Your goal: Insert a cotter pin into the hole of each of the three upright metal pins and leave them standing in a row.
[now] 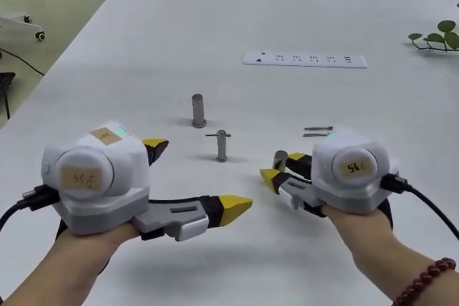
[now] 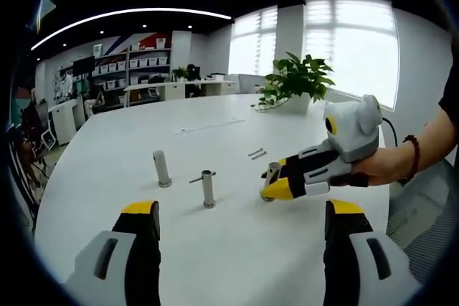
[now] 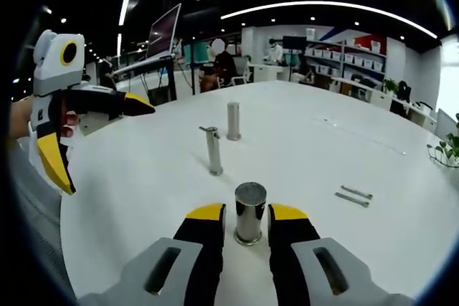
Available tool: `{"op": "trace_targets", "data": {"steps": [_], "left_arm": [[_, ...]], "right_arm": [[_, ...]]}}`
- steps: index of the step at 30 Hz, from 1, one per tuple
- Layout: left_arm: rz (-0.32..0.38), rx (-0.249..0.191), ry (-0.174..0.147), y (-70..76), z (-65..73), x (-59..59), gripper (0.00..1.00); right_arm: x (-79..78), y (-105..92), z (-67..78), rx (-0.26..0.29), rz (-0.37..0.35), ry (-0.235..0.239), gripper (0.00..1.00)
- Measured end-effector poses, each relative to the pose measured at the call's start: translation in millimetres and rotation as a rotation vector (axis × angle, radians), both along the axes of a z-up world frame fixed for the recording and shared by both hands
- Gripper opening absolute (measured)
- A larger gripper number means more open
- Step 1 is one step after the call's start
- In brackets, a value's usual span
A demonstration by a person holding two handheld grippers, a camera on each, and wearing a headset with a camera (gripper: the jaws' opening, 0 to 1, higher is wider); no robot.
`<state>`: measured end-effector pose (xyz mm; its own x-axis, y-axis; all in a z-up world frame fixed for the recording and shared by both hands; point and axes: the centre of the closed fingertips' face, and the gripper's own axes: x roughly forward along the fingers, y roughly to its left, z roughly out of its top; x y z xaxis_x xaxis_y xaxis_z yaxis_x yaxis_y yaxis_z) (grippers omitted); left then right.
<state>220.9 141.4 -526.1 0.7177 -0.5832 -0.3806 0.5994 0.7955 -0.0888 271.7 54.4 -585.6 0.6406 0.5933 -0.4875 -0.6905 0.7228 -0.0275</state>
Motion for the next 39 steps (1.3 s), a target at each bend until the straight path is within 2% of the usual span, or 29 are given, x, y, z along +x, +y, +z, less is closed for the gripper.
{"op": "trace_targets", "data": {"steps": [6, 9, 11, 13, 15, 19, 24, 28, 35, 39], "left_arm": [[0.003, 0.004, 0.000, 0.5, -0.4, 0.5, 0.96], [0.007, 0.003, 0.000, 0.7, -0.3, 1.0, 0.97], [0.008, 0.003, 0.001, 0.5, -0.4, 1.0, 0.97], [0.009, -0.008, -0.001, -0.6, 0.7, 1.1, 0.98], [0.008, -0.013, -0.006, -1.6, 2.0, 1.0, 0.98], [0.008, -0.006, -0.004, -1.6, 0.7, 1.0, 0.98], [0.010, 0.001, -0.006, -1.5, 0.3, 1.5, 0.98], [0.007, 0.011, -0.006, -2.2, -0.8, 1.5, 0.98], [-0.010, 0.024, 0.005, -5.7, -4.9, -0.3, 0.98], [-0.008, 0.025, 0.001, -4.0, -4.7, 1.0, 0.98]], "right_arm": [[-5.0, -5.3, 4.8, 0.041, 0.001, 0.024, 0.26], [-8.1, -8.4, 9.9, 0.051, 0.022, 0.030, 0.28], [-14.1, -7.7, 11.8, 0.056, 0.063, 0.057, 0.31], [-17.5, -10.0, 12.9, 0.031, 0.100, 0.059, 0.32], [-18.5, -13.8, 14.9, 0.034, 0.108, 0.076, 0.32], [-17.1, -21.9, 22.0, 0.018, 0.134, 0.067, 0.32], [-13.6, -31.5, 26.7, -0.013, 0.173, 0.083, 0.34], [-8.3, -41.6, 23.3, -0.054, 0.220, 0.119, 0.33], [1.0, -51.4, 21.2, -0.107, 0.235, 0.154, 0.32], [8.3, -58.3, 18.7, -0.163, 0.255, 0.171, 0.31]]}}
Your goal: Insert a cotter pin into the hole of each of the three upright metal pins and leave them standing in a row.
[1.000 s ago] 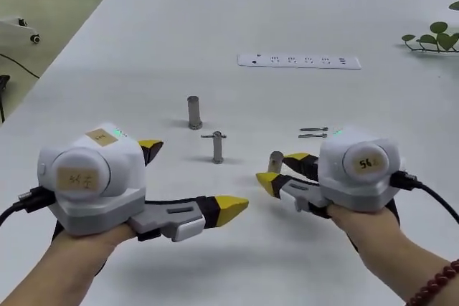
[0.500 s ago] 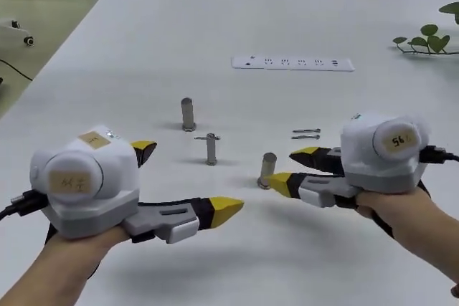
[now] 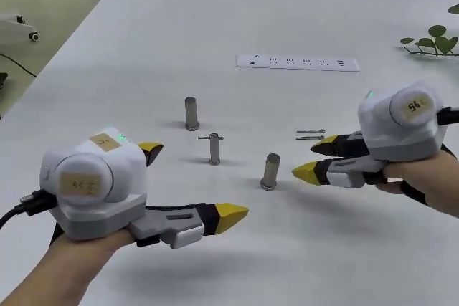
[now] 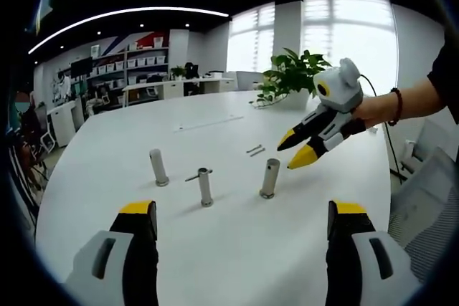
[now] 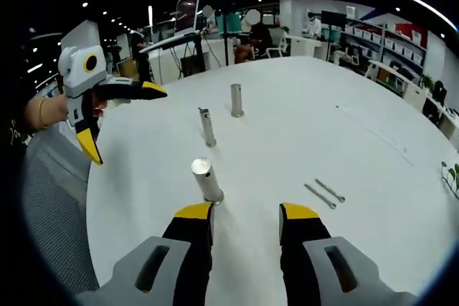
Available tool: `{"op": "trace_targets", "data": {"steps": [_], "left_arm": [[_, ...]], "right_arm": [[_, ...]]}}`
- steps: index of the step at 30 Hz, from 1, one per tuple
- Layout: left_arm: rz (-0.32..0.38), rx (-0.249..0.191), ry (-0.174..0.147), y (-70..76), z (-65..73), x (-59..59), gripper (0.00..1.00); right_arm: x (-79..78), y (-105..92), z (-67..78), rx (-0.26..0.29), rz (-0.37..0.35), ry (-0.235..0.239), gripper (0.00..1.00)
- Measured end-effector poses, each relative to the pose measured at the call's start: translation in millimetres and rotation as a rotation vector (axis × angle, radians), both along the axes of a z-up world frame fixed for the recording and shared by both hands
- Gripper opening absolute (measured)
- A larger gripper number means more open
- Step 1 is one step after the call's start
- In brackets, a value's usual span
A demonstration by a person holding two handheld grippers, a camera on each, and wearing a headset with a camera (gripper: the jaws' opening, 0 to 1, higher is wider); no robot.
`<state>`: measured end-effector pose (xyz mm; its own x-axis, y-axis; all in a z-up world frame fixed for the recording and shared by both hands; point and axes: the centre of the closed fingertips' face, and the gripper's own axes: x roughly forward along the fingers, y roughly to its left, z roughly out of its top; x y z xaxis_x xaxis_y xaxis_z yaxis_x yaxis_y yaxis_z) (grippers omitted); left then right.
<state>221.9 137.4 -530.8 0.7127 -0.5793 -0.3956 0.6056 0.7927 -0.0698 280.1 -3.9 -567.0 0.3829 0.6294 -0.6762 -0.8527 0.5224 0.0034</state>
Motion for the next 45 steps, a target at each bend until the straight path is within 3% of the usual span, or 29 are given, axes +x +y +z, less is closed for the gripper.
{"op": "trace_targets", "data": {"steps": [3, 8, 11, 17, 19, 22, 36, 45], "left_arm": [[0.007, 0.004, -0.015, 1.7, 2.5, 1.8, 0.97], [0.000, 0.025, -0.018, 2.1, 1.7, 1.6, 0.96], [0.001, 0.034, -0.021, 2.8, 1.2, 1.8, 0.95], [0.006, 0.048, -0.032, 3.2, 1.8, 3.0, 0.91], [0.005, 0.052, -0.030, 2.6, 1.5, 2.7, 0.90], [0.002, 0.052, -0.027, 1.4, 1.6, 2.2, 0.90], [0.002, 0.048, -0.010, 3.1, 0.1, 2.5, 0.88], [-0.009, 0.050, -0.001, 2.2, -1.4, 2.1, 0.85]], "right_arm": [[10.1, -9.0, -2.6, -0.075, 0.019, -0.018, 0.30], [26.1, -17.2, -4.6, -0.127, 0.034, -0.014, 0.28], [35.1, -20.1, -4.4, -0.138, 0.047, -0.017, 0.27], [48.7, -24.8, -11.3, -0.164, 0.063, 0.026, 0.26], [70.0, -30.8, -16.6, -0.188, 0.069, 0.036, 0.25], [72.2, -32.6, -21.3, -0.202, 0.071, 0.059, 0.24], [86.8, -39.6, -41.3, -0.319, 0.146, 0.076, 0.12], [90.0, -40.2, -44.5, -0.347, 0.161, 0.108, 0.07]]}}
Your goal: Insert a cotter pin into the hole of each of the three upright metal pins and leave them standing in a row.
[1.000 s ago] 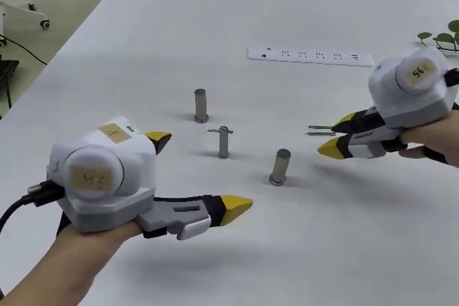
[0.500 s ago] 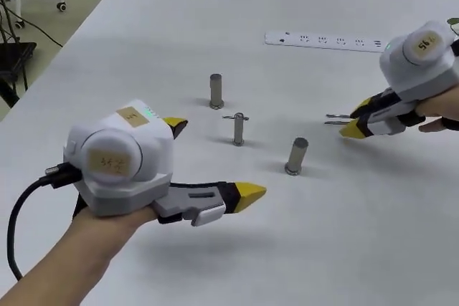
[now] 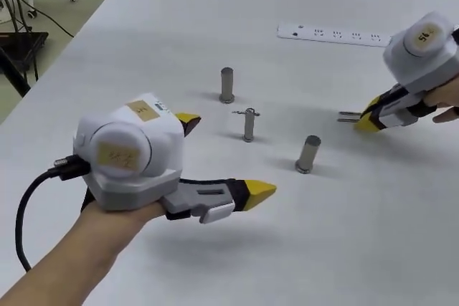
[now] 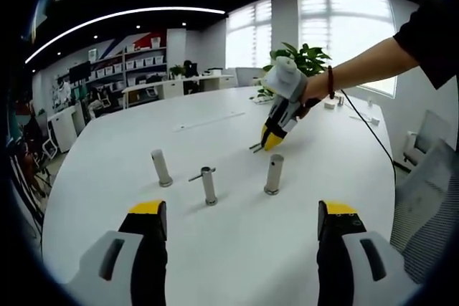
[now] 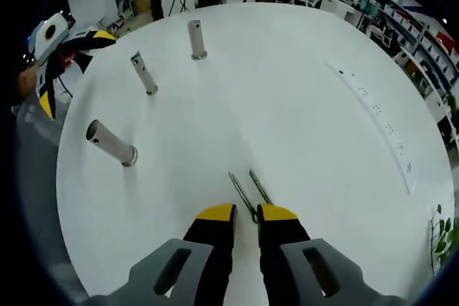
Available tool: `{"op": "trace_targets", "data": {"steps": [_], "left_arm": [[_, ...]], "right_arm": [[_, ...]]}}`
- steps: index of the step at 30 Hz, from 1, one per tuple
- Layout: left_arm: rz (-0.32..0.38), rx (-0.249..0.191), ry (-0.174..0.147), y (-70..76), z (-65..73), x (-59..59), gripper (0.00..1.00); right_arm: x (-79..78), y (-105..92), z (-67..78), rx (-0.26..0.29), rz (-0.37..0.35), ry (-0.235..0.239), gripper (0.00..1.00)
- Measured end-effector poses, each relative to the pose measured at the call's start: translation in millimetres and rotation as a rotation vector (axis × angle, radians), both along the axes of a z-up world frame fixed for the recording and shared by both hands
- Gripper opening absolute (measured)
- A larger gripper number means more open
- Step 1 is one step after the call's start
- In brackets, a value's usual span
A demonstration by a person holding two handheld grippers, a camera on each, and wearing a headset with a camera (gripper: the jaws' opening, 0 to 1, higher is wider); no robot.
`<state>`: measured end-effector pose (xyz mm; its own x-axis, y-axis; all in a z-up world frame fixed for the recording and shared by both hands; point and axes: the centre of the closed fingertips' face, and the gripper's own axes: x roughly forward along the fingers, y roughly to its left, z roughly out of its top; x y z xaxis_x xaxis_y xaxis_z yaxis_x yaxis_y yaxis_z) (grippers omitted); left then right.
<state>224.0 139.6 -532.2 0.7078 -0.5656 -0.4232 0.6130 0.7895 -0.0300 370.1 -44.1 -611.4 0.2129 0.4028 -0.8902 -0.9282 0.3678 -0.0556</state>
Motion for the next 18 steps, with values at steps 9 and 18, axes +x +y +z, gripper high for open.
{"op": "trace_targets", "data": {"steps": [9, 18], "left_arm": [[-0.009, 0.003, 0.006, -0.9, -1.3, -0.8, 0.83], [-0.007, -0.013, 0.023, -1.3, -3.5, -0.2, 0.81]], "right_arm": [[4.2, -2.2, -1.8, -0.060, 0.050, 0.032, 0.02], [5.7, 1.4, -2.7, -0.117, 0.149, -0.004, 0.00]]}}
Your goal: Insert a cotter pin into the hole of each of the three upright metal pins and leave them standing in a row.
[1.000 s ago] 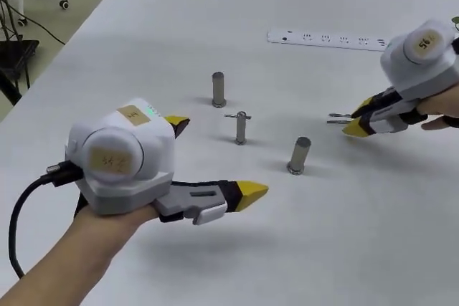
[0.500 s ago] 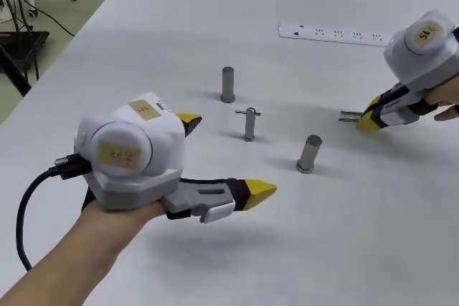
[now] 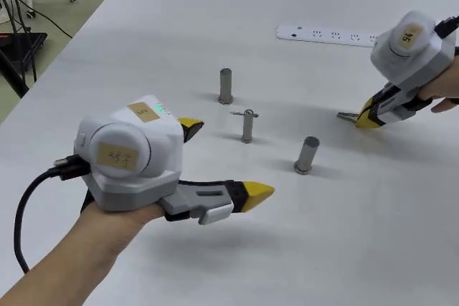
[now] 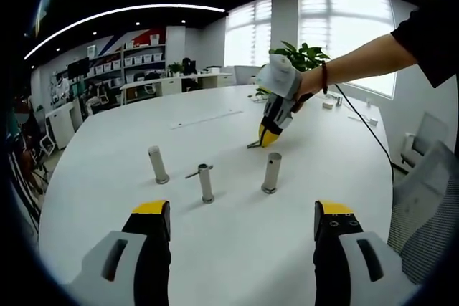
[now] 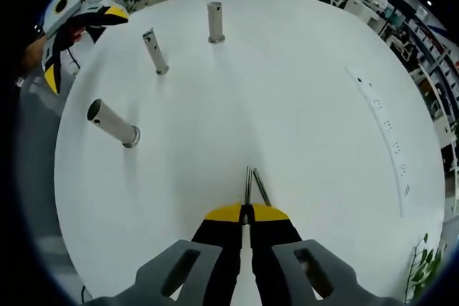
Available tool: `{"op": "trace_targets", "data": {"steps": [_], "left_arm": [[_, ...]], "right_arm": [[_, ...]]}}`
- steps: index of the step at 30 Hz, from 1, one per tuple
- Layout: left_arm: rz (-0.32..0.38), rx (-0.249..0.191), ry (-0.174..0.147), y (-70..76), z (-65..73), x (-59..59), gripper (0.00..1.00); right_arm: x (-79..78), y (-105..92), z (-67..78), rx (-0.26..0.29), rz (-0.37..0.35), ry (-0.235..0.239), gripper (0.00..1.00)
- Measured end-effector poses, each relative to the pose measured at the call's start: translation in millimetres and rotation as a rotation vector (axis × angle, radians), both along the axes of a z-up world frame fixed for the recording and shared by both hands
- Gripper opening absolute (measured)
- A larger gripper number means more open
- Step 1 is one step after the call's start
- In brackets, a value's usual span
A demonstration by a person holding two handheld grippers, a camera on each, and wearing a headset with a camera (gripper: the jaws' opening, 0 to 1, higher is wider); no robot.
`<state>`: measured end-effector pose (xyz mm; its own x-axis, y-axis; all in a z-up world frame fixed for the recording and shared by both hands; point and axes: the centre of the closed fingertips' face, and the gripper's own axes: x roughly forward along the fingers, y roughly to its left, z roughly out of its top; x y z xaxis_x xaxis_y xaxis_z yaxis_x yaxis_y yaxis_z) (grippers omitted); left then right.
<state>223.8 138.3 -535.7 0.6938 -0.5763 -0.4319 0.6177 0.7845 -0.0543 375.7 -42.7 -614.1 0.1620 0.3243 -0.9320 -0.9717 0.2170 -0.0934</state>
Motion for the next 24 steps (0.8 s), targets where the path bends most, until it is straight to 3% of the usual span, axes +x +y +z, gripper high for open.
{"op": "trace_targets", "data": {"steps": [4, 9, 13, 16, 24], "left_arm": [[0.001, 0.006, 0.000, 0.3, -0.5, -0.5, 0.80], [-0.012, -0.003, 0.007, -2.1, -0.8, -2.8, 0.77], [-0.018, -0.004, 0.017, -3.4, -2.6, -4.1, 0.76], [-0.027, -0.003, 0.022, -5.1, -3.8, -5.2, 0.74], [-0.049, -0.035, 0.038, -12.9, 0.0, -8.3, 0.68]], "right_arm": [[-3.4, -1.0, 0.0, -0.004, 0.019, -0.019, 0.00], [-6.2, 2.7, 3.8, 0.054, -0.009, -0.030, 0.00], [-11.5, 3.1, 9.5, 0.061, -0.009, -0.042, 0.00], [-11.2, 3.7, 15.7, 0.077, -0.010, -0.060, 0.00], [-33.0, 13.9, 39.0, 0.117, 0.030, -0.108, 0.00]]}}
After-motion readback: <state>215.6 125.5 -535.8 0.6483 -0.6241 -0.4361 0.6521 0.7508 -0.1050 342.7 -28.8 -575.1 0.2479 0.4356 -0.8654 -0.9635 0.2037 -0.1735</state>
